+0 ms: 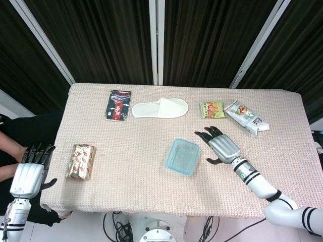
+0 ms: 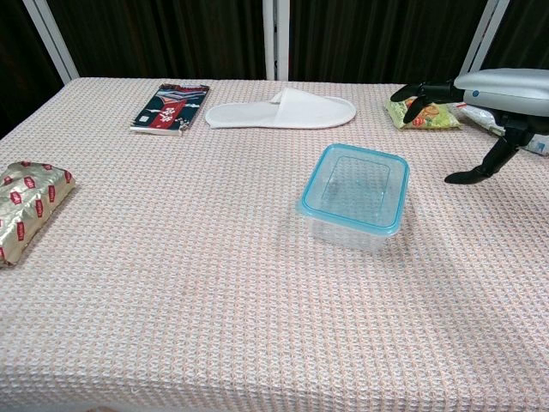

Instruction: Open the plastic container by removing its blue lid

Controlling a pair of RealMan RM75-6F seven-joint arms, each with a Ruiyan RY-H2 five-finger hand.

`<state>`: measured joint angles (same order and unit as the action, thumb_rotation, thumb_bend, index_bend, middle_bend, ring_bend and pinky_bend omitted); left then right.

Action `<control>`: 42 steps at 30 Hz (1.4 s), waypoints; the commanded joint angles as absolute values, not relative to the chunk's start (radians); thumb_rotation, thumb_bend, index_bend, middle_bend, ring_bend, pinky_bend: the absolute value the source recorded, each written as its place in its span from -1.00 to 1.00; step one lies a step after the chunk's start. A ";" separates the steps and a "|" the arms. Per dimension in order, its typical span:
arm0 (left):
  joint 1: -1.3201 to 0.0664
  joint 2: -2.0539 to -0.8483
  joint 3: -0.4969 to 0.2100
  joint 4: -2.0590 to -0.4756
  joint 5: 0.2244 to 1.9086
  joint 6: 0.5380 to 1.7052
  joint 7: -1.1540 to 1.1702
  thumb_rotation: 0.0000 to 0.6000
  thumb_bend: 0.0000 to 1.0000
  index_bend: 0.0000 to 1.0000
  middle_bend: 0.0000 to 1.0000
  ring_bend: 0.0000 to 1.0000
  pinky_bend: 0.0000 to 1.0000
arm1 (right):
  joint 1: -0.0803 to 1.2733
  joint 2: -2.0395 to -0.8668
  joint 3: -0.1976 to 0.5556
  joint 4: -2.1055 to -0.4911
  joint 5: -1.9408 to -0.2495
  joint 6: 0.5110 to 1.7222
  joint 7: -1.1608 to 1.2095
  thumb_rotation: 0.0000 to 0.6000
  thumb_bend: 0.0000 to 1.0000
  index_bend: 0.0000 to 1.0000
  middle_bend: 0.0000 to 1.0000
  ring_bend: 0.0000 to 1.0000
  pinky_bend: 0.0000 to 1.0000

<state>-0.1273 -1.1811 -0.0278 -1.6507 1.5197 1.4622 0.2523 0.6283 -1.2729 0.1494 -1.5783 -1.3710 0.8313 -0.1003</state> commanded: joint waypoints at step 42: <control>-0.131 -1.197 -0.026 -1.604 1.520 1.463 0.209 1.00 -1.00 -0.75 -0.84 -1.00 -0.94 | 0.869 -1.379 0.143 -1.735 -1.418 0.746 -0.209 1.00 -0.35 -1.00 -0.37 -1.00 -1.00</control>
